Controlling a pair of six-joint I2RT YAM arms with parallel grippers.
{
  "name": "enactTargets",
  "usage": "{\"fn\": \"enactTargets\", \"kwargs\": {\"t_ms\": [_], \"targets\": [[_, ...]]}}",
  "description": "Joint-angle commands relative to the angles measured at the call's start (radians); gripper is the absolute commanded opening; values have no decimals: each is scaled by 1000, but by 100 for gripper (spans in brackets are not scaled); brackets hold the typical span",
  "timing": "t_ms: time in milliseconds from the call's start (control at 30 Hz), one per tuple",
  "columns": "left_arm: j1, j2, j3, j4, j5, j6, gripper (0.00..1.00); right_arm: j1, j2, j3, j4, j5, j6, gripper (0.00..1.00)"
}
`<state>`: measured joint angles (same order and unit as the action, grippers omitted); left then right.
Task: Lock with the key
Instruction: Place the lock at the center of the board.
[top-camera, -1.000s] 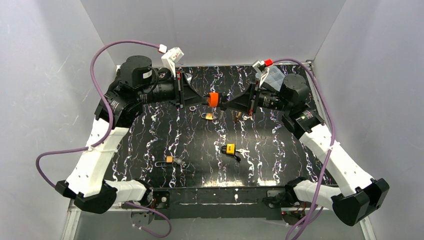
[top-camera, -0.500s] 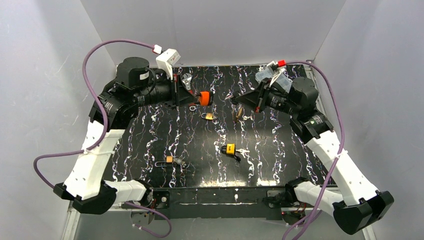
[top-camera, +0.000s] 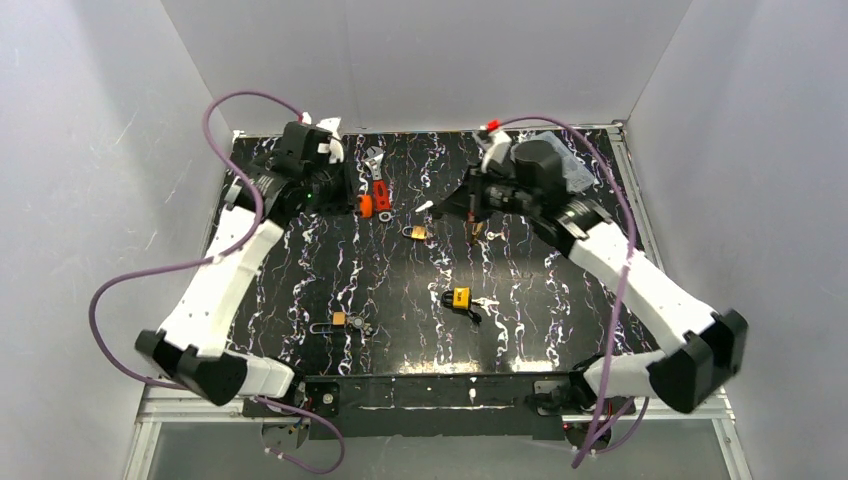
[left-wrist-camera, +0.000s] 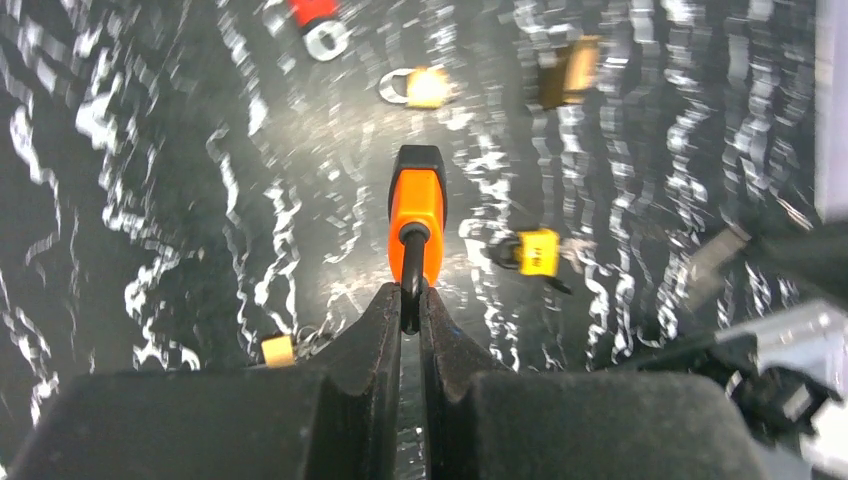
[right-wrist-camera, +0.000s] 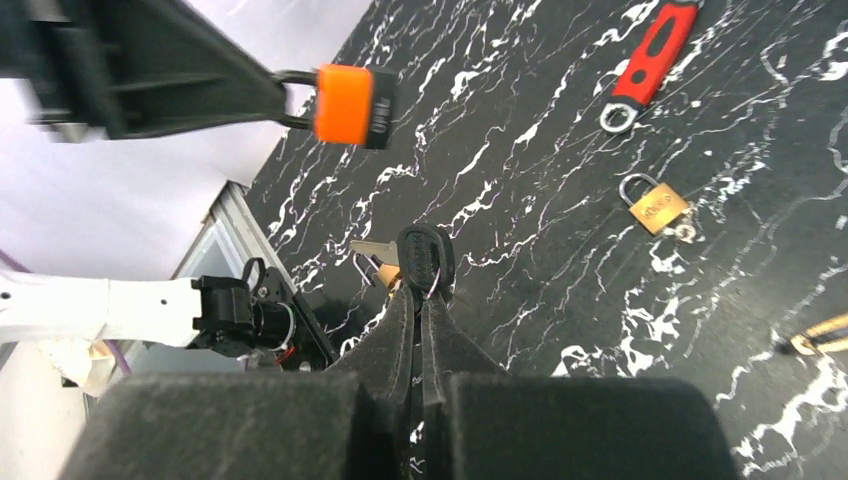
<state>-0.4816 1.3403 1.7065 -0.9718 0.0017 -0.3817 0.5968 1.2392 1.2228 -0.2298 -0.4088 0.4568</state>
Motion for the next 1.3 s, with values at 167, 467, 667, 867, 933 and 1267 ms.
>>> {"fn": "enactTargets", "kwargs": {"t_ms": [167, 467, 667, 867, 933, 1267], "targets": [[248, 107, -305, 131, -2, -149, 0, 125, 355, 260, -53, 134, 14, 1], [287, 300, -339, 193, -71, -158, 0, 175, 695, 540, -140, 183, 55, 1], [315, 405, -319, 217, -90, -168, 0, 190, 863, 663, -150, 164, 106, 1], [325, 452, -279, 204, -81, -159, 4, 206, 1004, 788, -203, 134, 118, 1], [327, 452, -277, 203, -73, -158, 9, 207, 1036, 811, -201, 121, 126, 1], [333, 368, -266, 178, -56, -127, 45, 209, 1182, 937, -166, 48, 170, 1]]}}
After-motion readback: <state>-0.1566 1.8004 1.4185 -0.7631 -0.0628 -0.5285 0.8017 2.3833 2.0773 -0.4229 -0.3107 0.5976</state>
